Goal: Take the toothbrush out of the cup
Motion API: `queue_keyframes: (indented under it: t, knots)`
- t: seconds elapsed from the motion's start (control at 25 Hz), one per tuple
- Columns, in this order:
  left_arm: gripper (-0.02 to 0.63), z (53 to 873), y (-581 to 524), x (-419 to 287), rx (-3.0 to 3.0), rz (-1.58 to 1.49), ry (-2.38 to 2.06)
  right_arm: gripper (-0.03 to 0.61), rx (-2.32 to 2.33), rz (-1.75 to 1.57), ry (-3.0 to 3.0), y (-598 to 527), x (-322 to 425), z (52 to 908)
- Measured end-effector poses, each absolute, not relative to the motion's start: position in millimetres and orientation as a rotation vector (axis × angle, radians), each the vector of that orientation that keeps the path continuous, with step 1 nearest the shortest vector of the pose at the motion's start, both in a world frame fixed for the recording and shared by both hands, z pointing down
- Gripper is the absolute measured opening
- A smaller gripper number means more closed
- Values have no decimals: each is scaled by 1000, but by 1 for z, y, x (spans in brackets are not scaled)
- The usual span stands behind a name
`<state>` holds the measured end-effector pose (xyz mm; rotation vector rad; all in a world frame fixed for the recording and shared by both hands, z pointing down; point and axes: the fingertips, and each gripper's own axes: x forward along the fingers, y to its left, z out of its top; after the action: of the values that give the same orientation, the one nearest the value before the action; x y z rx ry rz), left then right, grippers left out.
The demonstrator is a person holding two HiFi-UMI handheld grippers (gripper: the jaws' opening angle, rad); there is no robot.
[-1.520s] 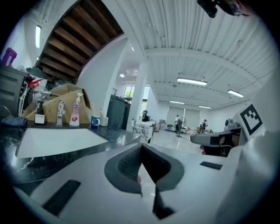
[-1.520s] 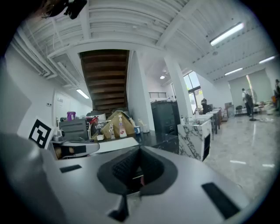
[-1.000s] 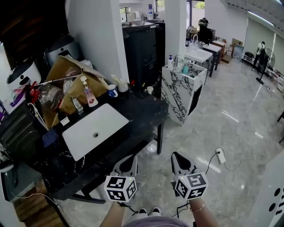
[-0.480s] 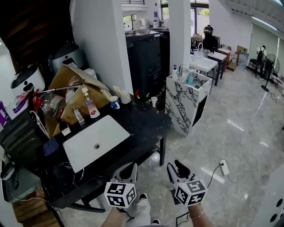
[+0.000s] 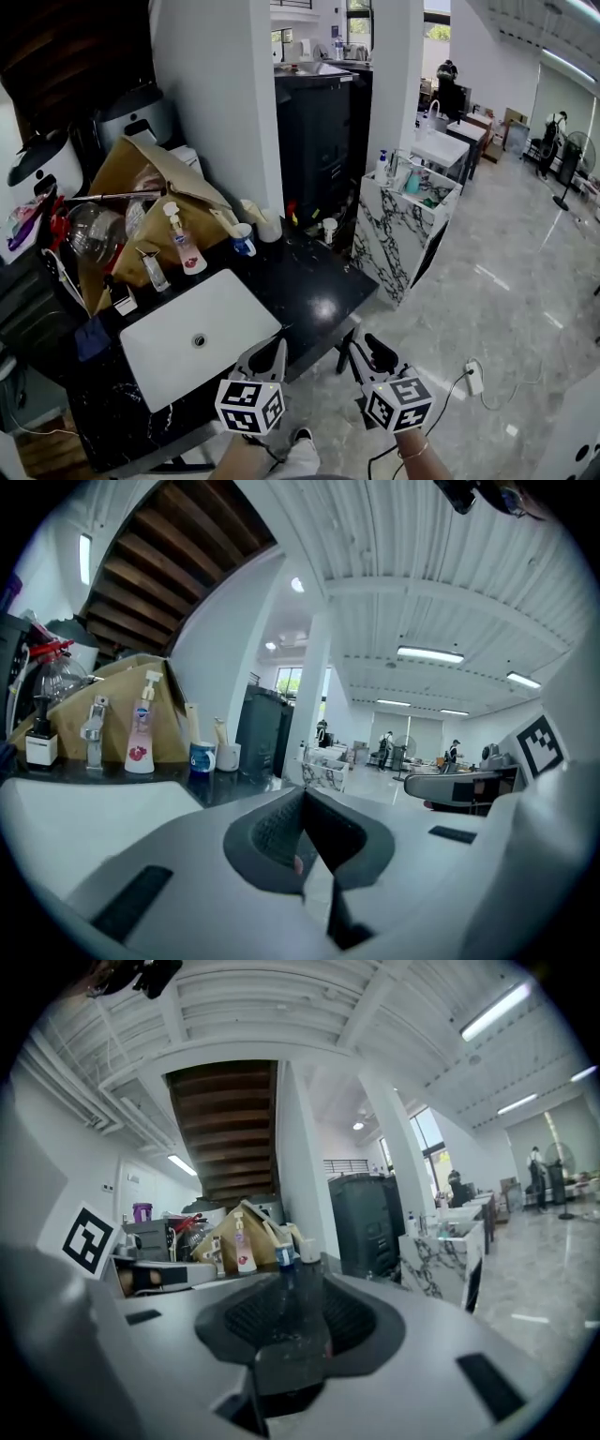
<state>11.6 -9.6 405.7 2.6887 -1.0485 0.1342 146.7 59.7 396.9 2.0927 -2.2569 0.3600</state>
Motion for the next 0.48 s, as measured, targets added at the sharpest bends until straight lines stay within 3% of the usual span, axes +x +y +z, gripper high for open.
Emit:
queue_keyframes:
  t: [0.48]
  knots:
    - [0, 407, -125, 15, 2675, 140, -1063, 129, 1933, 103, -2269, -106, 139, 358]
